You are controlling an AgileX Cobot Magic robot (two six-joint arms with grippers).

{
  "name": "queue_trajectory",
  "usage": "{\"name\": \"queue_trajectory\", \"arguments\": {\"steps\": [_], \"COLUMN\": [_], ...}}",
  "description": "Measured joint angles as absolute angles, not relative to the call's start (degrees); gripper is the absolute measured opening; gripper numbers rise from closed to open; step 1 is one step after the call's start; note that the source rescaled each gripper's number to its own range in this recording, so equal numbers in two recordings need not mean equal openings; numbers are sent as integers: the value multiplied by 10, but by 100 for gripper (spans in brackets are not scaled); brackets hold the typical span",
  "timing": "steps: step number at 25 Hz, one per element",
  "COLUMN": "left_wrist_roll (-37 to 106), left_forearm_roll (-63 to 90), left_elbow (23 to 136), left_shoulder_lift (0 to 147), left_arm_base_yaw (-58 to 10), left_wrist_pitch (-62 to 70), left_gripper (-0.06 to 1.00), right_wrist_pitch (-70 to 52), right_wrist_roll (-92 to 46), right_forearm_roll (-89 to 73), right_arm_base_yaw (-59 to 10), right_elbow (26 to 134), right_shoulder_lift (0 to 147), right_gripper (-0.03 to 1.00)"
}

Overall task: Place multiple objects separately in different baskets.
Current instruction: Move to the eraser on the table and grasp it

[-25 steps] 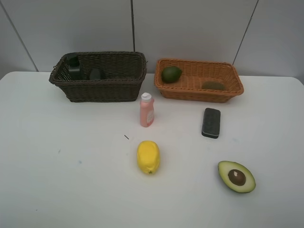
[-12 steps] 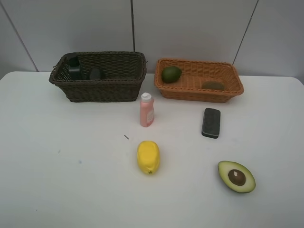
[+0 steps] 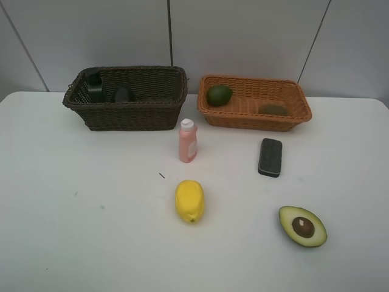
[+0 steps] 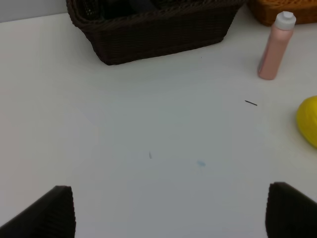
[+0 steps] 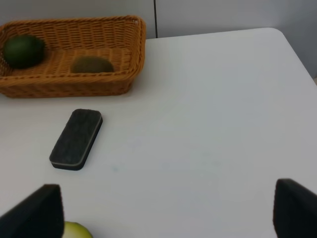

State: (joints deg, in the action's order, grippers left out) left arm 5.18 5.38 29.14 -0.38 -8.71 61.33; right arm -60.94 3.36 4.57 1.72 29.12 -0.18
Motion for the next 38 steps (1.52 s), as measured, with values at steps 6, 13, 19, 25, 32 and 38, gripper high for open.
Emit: {"name": "queue_trajectory", "arguments": {"steps": [6,13,19,25,32,38], "left_wrist_roll": [52,52,52,52,52,52], "left_forearm_roll": [54,54,54,54,54,54], "left_elbow": [291,291,291,291,291,291], "left_shoulder_lift": [-4,-4,-4,-4,-4,-4], "left_arm_base_yaw": [-87,-87,-86,-86,-86,-86], "left_wrist_pitch": [613,612,611,611,611,611], "left_gripper": [99,99,99,99,99,99], "right_wrist_pitch": [-596,-469,-404,-408,-404,-401], "right_wrist_roll": [34,85,93,75,74,76], "right_forearm_roll": [54,55,36,-24,-36,-37], "right_arm_base_yaw": [17,17,17,-16,-129,-151], "right_elbow": [300,310,355,445,579,643], "right_shoulder_lift": [55,350,637,815,981,1079], "right_gripper": [100,100,100,100,100,100]}}
